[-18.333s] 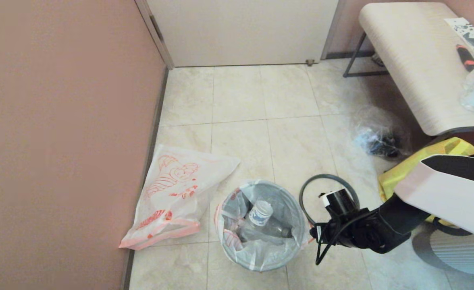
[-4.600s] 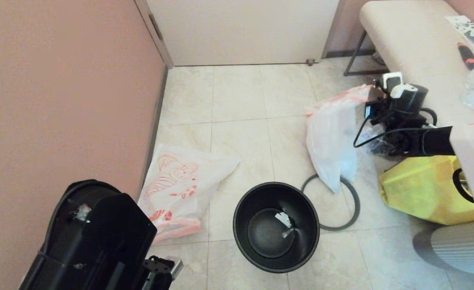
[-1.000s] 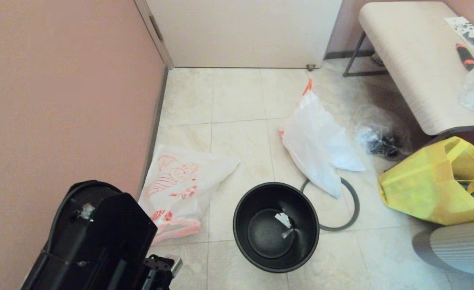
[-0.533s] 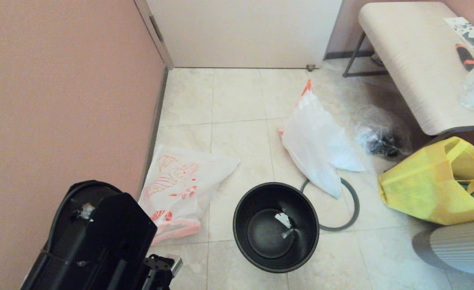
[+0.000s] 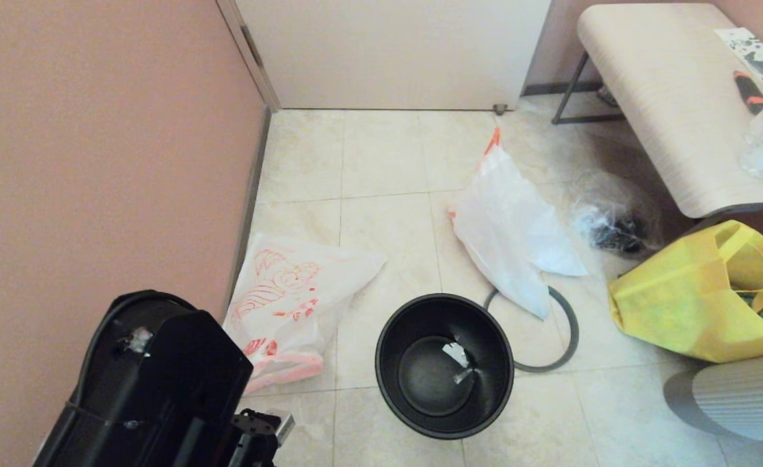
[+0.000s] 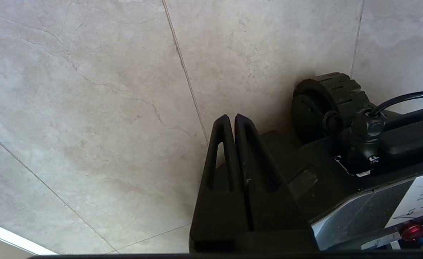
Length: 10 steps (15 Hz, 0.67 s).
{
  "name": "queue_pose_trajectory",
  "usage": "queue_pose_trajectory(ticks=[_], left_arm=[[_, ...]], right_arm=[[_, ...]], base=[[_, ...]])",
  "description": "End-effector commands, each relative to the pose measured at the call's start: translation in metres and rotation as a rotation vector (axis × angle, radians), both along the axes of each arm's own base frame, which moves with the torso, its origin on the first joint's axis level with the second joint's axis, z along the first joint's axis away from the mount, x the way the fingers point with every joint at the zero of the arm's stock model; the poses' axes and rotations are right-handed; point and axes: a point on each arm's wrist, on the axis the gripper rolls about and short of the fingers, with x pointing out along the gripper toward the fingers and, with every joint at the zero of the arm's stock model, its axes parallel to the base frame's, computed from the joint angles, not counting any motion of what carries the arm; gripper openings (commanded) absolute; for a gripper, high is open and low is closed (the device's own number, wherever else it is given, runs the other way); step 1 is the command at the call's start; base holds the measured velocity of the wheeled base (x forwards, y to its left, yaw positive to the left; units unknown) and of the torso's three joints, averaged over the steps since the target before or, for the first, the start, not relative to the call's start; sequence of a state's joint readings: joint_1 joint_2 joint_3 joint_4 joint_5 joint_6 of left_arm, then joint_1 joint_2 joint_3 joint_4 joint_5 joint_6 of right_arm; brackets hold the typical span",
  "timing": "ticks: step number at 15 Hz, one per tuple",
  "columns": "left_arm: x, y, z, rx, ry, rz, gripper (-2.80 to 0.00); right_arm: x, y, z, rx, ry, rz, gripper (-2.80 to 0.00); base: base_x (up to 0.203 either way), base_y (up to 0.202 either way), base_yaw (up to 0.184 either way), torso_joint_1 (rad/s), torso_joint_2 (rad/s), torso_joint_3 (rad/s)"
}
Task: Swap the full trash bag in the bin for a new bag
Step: Pick up a new trash bag
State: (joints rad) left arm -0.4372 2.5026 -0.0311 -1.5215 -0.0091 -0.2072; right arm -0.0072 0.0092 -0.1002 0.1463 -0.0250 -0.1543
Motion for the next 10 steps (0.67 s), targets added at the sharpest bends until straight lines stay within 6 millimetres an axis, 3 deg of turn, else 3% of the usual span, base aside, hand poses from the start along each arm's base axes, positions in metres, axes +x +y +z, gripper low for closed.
queue_pose_trajectory(ticks=[1, 7, 10], left_arm=[[0.001, 0.0, 0.001, -0.004, -0.008, 0.001, -2.8], [-0.001, -0.001, 0.002, 0.012, -0.015, -0.003, -2.8], [0.019, 0.005, 0.014, 0.192, -0.198, 0.065, -2.8]], right_arm=[[0.003, 0.001, -0.007, 0.001, -0.011, 0.027, -2.8], [0.004, 0.001, -0.012, 0.037, 0.011, 0.059, -2.8], [0.004, 0.001, -0.012, 0.037, 0.008, 0.056, -2.8]], base=[[0.0, 0.0, 0.0, 0.0, 0.0, 0.0], [0.0, 0.0, 0.0, 0.0, 0.0, 0.0], [0.0, 0.0, 0.0, 0.0, 0.0, 0.0]])
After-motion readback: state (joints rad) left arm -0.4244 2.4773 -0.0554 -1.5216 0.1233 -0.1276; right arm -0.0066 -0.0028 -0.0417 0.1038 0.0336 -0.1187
